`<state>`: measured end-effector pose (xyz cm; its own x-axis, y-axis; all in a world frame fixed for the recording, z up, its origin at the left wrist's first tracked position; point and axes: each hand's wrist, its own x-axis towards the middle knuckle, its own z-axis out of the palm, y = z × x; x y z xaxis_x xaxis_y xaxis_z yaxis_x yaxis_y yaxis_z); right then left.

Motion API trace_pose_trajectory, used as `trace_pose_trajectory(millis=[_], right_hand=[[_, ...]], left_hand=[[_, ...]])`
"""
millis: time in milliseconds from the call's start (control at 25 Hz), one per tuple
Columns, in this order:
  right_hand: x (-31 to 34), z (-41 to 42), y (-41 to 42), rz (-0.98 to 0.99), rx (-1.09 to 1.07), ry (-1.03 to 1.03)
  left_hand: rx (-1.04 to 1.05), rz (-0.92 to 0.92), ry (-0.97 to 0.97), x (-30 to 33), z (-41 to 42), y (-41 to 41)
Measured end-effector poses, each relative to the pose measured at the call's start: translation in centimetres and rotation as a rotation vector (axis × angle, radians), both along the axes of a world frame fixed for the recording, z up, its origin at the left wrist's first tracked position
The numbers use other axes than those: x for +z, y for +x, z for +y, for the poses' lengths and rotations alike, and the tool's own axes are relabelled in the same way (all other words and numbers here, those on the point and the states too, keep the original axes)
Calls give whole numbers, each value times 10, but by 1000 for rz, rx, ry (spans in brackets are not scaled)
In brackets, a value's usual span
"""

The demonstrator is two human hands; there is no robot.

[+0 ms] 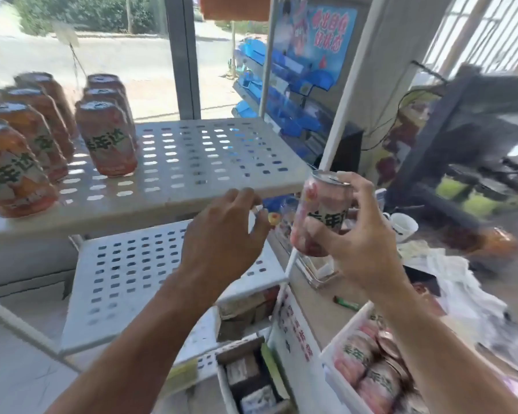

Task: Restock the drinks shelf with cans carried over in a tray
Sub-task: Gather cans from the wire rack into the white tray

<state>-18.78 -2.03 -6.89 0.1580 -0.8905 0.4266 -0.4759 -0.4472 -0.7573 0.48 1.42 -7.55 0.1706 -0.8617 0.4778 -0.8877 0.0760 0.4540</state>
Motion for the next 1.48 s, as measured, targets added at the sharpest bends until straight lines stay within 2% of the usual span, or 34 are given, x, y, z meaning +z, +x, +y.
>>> trace_pose_trajectory(millis=[320, 640, 800, 1080, 1480], right_hand=[[-56, 31, -144, 96, -319, 167], [-106, 78, -223, 44, -525, 395], [-140, 104, -242, 17, -587, 475], [-209, 142, -253, -24, -580, 747], [-247, 145, -257, 27, -621, 935]], left_hand=[[-272, -17, 97, -28, -27, -132], [-493, -74, 182, -63, -27, -225], [-552, -87, 235, -81, -19, -254], [-619, -186, 314, -115, -5, -284], [-671, -192, 456, -143, 9, -291]])
